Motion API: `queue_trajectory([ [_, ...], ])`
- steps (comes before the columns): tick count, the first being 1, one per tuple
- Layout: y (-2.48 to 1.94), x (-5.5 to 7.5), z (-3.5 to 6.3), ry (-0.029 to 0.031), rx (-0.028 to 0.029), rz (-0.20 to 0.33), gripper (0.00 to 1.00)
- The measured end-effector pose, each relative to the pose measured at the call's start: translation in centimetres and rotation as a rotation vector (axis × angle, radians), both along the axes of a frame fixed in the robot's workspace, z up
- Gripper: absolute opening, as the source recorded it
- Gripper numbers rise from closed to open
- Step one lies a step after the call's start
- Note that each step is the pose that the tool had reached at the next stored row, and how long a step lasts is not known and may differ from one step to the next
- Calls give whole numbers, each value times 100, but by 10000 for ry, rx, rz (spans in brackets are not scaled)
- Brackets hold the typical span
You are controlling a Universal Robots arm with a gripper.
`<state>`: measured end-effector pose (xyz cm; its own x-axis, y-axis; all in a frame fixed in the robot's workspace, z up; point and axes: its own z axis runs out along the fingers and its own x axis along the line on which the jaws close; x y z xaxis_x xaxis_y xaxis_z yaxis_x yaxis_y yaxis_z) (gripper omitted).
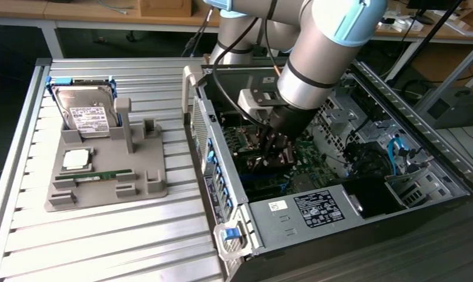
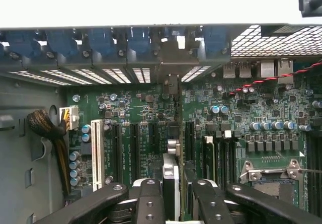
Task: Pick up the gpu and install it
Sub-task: 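Insert the gpu into the slot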
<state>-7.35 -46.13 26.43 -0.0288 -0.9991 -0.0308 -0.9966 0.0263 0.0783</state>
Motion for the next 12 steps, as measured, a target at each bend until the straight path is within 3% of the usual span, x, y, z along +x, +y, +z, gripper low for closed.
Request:
queue_trajectory([
  [8, -5, -21, -6, -1, 0, 9, 27],
  [12, -6, -28, -5, 0, -3, 269, 27],
])
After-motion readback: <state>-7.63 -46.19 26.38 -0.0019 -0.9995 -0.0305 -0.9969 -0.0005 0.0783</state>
